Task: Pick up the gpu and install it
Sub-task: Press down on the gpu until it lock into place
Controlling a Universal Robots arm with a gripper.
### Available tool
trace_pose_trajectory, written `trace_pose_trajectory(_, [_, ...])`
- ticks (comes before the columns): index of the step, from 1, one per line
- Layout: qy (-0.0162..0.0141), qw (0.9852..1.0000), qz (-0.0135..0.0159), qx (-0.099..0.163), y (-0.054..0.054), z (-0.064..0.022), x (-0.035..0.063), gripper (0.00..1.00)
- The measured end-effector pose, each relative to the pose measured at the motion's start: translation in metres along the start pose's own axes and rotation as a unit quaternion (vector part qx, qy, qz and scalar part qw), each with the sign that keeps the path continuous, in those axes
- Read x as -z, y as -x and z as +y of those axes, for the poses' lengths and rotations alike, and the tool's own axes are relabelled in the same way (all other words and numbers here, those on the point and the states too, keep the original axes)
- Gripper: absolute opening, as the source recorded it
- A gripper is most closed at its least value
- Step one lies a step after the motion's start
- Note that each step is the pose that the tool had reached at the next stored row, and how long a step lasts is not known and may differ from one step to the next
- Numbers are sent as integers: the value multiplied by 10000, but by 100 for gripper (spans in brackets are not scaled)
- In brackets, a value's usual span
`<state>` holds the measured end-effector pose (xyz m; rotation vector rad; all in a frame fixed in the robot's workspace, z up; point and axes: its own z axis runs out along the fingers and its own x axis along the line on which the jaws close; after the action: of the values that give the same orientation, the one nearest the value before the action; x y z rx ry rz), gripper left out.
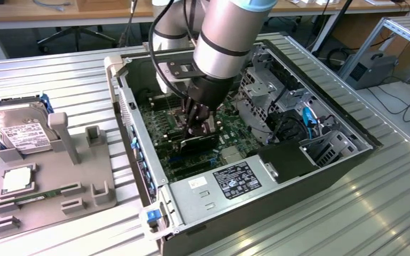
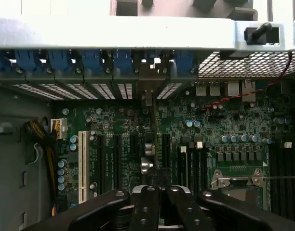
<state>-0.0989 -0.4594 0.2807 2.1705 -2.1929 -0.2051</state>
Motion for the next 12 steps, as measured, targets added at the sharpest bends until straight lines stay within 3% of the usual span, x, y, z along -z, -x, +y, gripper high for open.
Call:
trace_pose_trajectory(7, [66, 10000, 3, 12, 3, -211, 27, 11])
trace_pose_trajectory(12, [89, 10000, 4, 23, 4, -301, 39, 11])
